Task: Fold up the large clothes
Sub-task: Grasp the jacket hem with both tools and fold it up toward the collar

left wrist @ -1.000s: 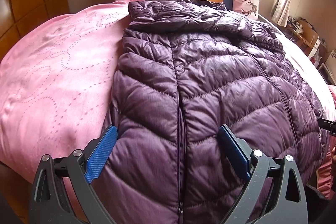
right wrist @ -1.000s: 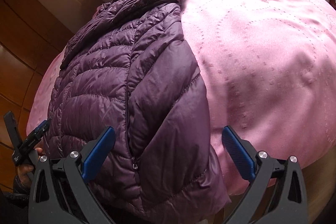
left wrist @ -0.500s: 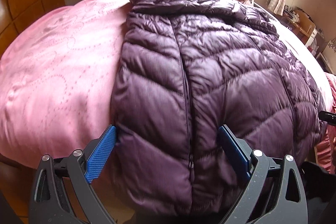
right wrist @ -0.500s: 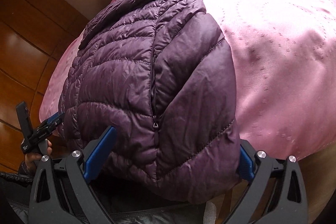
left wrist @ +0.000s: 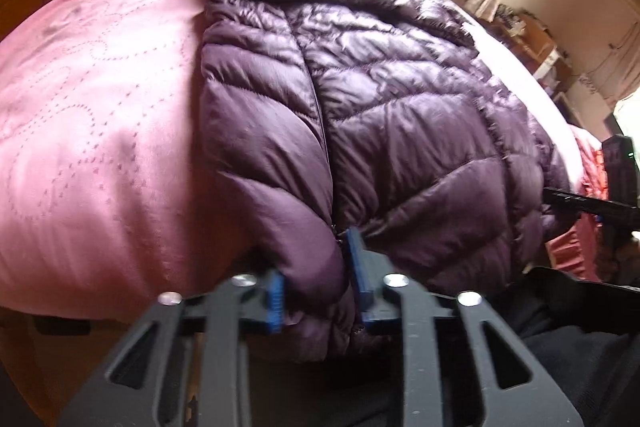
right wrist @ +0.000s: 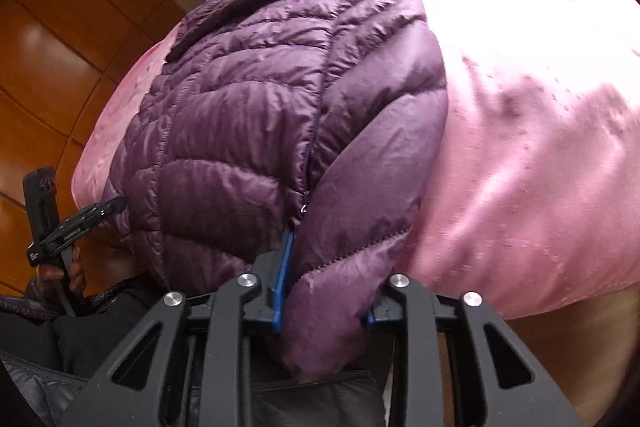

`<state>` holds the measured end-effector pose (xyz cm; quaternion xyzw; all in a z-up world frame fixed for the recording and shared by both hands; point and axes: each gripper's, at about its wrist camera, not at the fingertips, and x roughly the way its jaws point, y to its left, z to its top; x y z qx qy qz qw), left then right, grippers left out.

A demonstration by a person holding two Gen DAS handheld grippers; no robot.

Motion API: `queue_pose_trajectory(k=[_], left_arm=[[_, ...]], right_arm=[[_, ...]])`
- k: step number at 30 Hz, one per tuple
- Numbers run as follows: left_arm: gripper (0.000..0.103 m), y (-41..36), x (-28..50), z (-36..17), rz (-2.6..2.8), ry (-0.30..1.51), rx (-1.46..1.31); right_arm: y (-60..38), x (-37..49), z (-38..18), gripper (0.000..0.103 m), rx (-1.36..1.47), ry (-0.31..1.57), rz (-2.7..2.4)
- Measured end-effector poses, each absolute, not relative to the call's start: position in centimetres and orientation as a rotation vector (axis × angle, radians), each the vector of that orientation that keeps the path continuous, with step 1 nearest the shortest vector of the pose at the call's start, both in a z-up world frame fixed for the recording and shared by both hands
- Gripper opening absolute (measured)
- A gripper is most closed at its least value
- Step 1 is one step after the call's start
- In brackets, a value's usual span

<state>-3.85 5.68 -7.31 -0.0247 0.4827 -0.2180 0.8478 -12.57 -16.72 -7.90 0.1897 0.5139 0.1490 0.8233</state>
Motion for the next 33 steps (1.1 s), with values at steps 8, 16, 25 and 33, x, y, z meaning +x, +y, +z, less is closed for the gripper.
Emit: queue_pose_trajectory(k=[8, 16, 25, 33], left_arm=[[0.009, 9.6, -3.0, -4.2, -0.584, 0.935, -0.319], [0.004, 11.4, 0.7, -0.5, -0.683, 0.822, -0.569], [0.004, 11.3, 9.2, 0.5, -0.632, 0.795, -0.713], [0.005, 10.3, 16.8, -1.3, -0.511, 0.908, -0.717]], right_arm=[[-17.2, -12.1, -2.7, 0.019, 0.472, 0.949, 0.425], [-19.4, -7.6, 1.4, 0.016, 0.656, 0.756, 0.462], [-22.2, 1.5, 0.4, 0.017, 0.770, 0.749, 0.325], [-22.6, 7.1, -0.9, 0.063, 0.787, 0.807, 0.294]])
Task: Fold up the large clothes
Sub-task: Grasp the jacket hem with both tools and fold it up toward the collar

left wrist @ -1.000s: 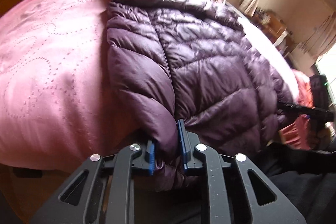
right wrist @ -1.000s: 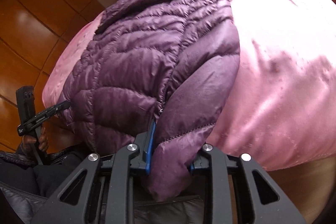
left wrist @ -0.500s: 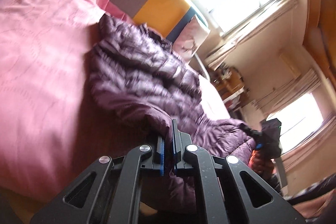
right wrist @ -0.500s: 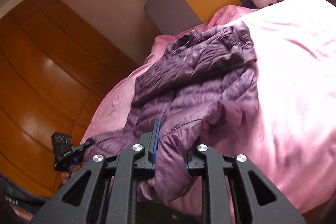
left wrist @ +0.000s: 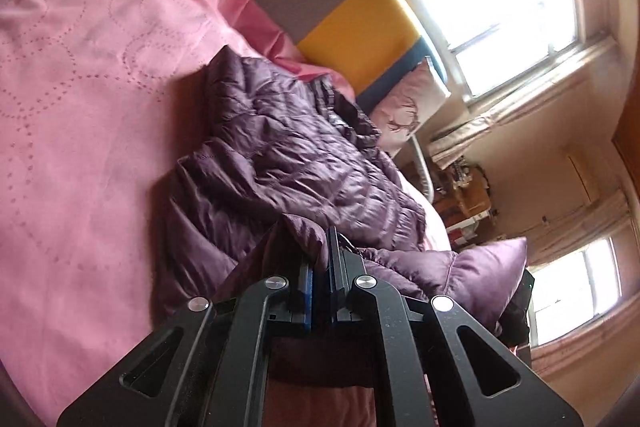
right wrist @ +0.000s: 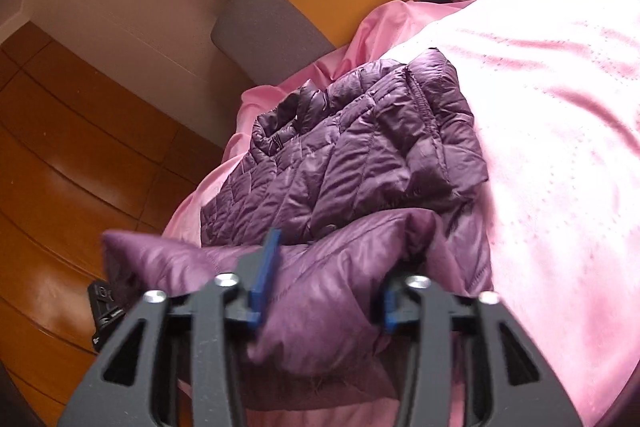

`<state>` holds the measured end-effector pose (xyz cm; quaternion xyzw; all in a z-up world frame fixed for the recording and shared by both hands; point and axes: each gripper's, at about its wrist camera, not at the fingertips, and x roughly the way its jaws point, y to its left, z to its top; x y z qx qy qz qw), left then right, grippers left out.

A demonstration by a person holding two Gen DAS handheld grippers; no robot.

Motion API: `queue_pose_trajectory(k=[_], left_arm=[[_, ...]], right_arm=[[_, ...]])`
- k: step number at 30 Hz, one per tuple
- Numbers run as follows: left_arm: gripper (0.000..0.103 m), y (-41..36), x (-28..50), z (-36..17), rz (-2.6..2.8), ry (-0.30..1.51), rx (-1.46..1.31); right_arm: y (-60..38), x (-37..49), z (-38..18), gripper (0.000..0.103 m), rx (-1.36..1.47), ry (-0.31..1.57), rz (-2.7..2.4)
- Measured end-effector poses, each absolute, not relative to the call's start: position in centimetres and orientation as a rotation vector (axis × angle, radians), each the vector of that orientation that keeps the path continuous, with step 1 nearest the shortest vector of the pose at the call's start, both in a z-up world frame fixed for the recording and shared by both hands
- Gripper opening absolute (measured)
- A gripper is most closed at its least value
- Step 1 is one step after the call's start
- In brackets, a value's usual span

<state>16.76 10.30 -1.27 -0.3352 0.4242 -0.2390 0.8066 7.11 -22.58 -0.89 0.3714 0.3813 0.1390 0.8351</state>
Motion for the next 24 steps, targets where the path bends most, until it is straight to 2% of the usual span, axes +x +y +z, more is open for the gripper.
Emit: queue_pose_trajectory(k=[1, 2, 3, 4, 5, 6, 7, 11, 14, 15, 16, 18, 19, 20, 22, 23, 24], left_arm=[[0.013, 10.5, 17.4, -1.6, -0.500, 0.925, -0.733], [0.018, 10.7, 17.9, -1.6, -0.494, 0.940, -0.752], [0.031, 11.2, 18.2, -1.6, -0.493, 0.937, -0.777], [0.051, 11.6, 18.1, -1.5, -0.485, 0.921, -0.796], [0.064, 12.2, 17.9, -1.3, -0.467, 0.897, -0.813], [0.082, 12.9, 17.7, -1.1, -0.436, 0.865, -0.825], [0.083, 13.5, 17.4, -1.0, -0.409, 0.836, -0.823], [0.083, 13.3, 16.7, -2.5, -0.393, 0.867, -0.720], [0.083, 12.5, 16.1, -4.3, -0.415, 0.909, -0.674], [0.080, 12.0, 16.0, -5.0, -0.422, 0.922, -0.668], [0.073, 11.6, 16.0, -5.7, -0.433, 0.942, -0.662], [0.059, 11.0, 15.9, -6.5, -0.448, 0.972, -0.651], [0.048, 10.7, 15.8, -6.9, -0.446, 0.982, -0.636], [0.043, 10.5, 15.7, -7.0, -0.446, 0.986, -0.621], [0.029, 10.3, 15.2, -6.8, -0.450, 0.982, -0.588], [0.026, 10.4, 14.9, -6.6, -0.456, 0.977, -0.578], [0.020, 10.5, 14.5, -6.4, -0.464, 0.972, -0.571]], right_arm=[[-22.8, 7.5, -0.9, 0.081, 0.801, 0.799, 0.298], [-22.9, 7.7, -0.8, 0.089, 0.814, 0.790, 0.302], [-23.0, 7.8, -0.7, 0.090, 0.823, 0.781, 0.301], [-23.1, 7.8, -0.4, 0.094, 0.823, 0.773, 0.303], [-23.2, 7.7, -0.2, 0.096, 0.821, 0.758, 0.305], [-23.4, 7.3, 0.1, 0.097, 0.814, 0.737, 0.308], [-23.4, 7.0, 0.3, 0.098, 0.805, 0.725, 0.308], [-23.9, 4.2, -0.1, 0.099, 0.754, 0.715, 0.271], [-23.9, 2.8, -2.3, 0.099, 0.720, 0.776, 0.221], [-23.8, 2.5, -3.2, 0.098, 0.707, 0.804, 0.203], [-23.6, 2.3, -3.9, 0.094, 0.692, 0.827, 0.191], [-22.9, 2.3, -5.4, 0.076, 0.663, 0.873, 0.181], [-22.8, 2.2, -6.0, 0.062, 0.659, 0.889, 0.176], [-22.8, 2.0, -6.5, 0.050, 0.665, 0.897, 0.174], [-22.5, 1.6, -6.5, 0.032, 0.666, 0.896, 0.185], [-22.4, 1.3, -6.3, 0.024, 0.660, 0.894, 0.189], [-22.3, 0.9, -6.0, 0.021, 0.659, 0.893, 0.197]])
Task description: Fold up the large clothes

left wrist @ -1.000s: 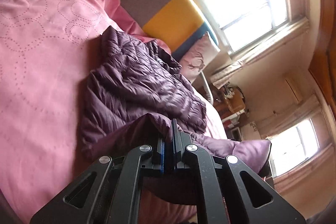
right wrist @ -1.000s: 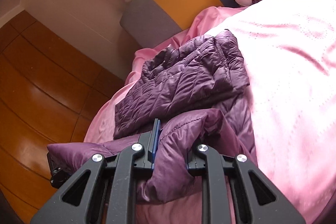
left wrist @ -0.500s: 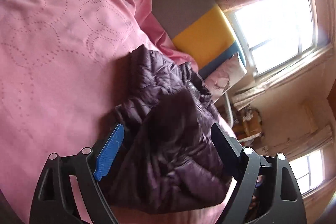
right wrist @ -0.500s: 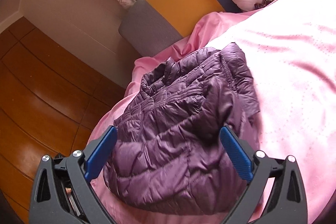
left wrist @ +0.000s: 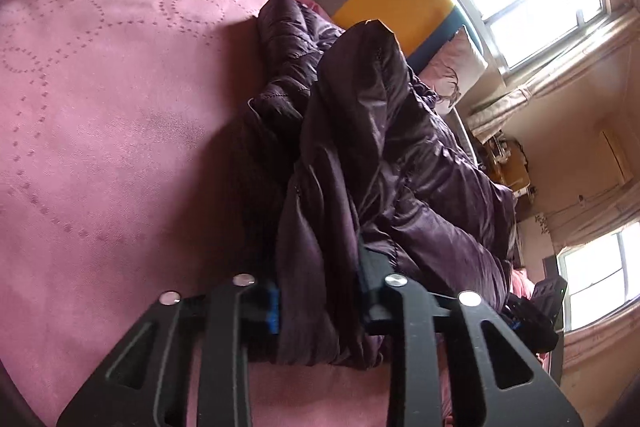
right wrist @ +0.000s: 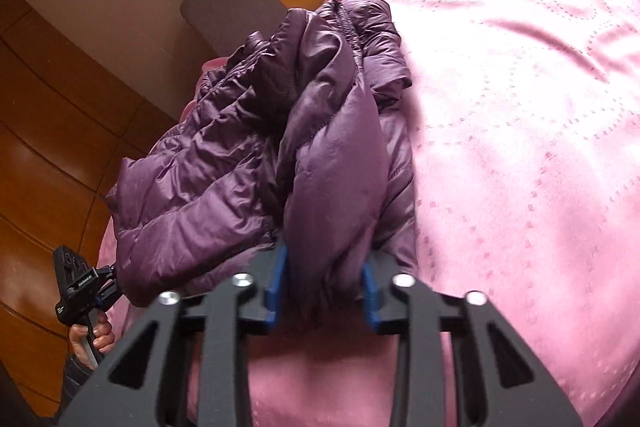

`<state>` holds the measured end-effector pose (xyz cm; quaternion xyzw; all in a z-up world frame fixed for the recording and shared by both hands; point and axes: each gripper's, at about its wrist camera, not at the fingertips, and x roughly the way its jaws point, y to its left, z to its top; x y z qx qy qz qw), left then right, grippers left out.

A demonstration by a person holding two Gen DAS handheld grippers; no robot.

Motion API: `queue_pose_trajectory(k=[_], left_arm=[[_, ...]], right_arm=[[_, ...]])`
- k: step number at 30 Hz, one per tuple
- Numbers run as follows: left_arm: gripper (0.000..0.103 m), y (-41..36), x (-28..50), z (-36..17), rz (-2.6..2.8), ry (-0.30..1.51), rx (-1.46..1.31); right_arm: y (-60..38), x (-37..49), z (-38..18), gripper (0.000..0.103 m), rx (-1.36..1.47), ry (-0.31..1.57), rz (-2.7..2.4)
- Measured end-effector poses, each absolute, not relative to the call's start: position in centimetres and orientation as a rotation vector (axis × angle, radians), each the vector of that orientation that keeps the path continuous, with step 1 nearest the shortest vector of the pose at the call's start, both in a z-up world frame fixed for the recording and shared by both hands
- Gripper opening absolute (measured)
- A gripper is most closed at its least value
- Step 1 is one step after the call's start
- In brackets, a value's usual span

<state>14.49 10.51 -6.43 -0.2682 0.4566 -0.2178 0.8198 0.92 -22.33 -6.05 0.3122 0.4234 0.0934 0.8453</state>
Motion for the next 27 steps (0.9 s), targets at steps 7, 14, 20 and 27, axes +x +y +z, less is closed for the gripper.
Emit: queue_pose_trajectory(k=[7, 14, 20, 27], left_arm=[[0.015, 11.4, 11.3, -6.6, -0.504, 0.981, -0.556], [0.015, 12.5, 3.3, -6.4, -0.554, 1.033, -0.527], [0.029, 13.4, -0.6, -5.5, -0.477, 1.039, -0.436], [0.060, 13.2, 0.8, -1.6, -0.357, 0.872, -0.215]], right_arm=[[-21.8, -3.9, -4.8, 0.014, 0.620, 0.915, 0.262], [-21.9, -10.8, -3.1, 0.013, 0.540, 0.984, 0.322], [-21.1, -12.3, -0.5, 0.062, 0.364, 0.962, 0.250], [-18.7, -8.4, 2.0, 0.062, 0.136, 0.822, 0.133]])
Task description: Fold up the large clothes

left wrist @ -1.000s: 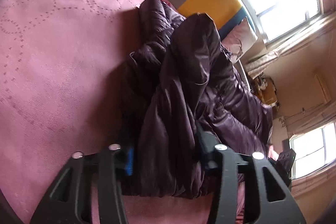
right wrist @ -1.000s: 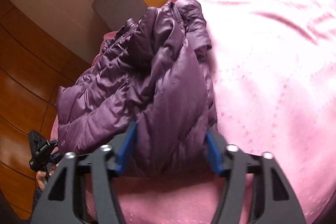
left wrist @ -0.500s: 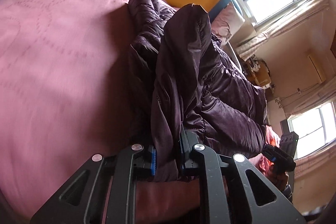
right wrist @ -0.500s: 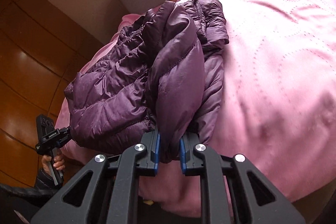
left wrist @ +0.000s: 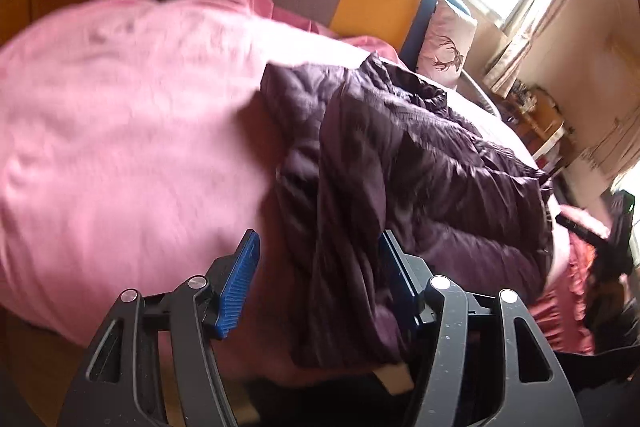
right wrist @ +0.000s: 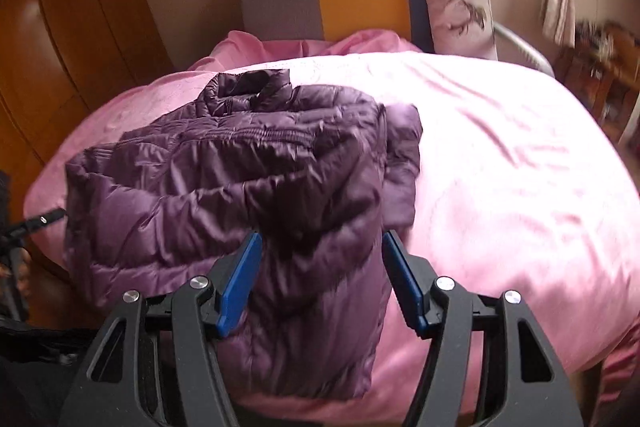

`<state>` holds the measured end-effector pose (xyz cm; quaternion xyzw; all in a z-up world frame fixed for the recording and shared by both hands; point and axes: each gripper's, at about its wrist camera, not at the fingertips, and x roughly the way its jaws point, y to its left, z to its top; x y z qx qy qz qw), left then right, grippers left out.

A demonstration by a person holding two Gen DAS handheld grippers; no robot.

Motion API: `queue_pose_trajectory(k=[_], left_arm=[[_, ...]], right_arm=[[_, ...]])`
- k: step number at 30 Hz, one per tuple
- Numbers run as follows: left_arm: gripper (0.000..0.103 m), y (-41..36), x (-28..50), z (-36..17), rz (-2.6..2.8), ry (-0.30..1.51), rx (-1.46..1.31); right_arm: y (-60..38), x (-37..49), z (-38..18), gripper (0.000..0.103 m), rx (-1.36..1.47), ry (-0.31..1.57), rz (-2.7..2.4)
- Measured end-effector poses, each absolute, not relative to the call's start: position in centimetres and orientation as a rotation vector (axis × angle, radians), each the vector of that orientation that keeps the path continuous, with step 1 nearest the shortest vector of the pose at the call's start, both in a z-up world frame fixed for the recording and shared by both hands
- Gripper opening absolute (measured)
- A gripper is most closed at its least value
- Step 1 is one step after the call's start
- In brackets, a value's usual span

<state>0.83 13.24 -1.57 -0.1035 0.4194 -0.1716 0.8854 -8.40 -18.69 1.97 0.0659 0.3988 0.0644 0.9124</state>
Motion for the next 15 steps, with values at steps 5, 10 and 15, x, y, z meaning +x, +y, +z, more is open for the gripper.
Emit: queue_pose_trajectory(k=[5, 10, 15], left_arm=[[0.068, 11.3, 2.5, -1.2, -0.357, 0.840, -0.127], [0.076, 9.9, 2.8, -1.1, -0.351, 0.840, -0.096], [0.091, 8.8, 3.6, -0.7, -0.326, 0.809, -0.020]], right_arm=[[-17.1, -6.1, 1.0, 0.062, 0.002, 0.813, 0.099], [-16.1, -5.2, -0.3, 0.064, -0.016, 0.825, 0.083], [-16.1, -5.0, -0.5, 0.082, 0.010, 0.820, 0.035]])
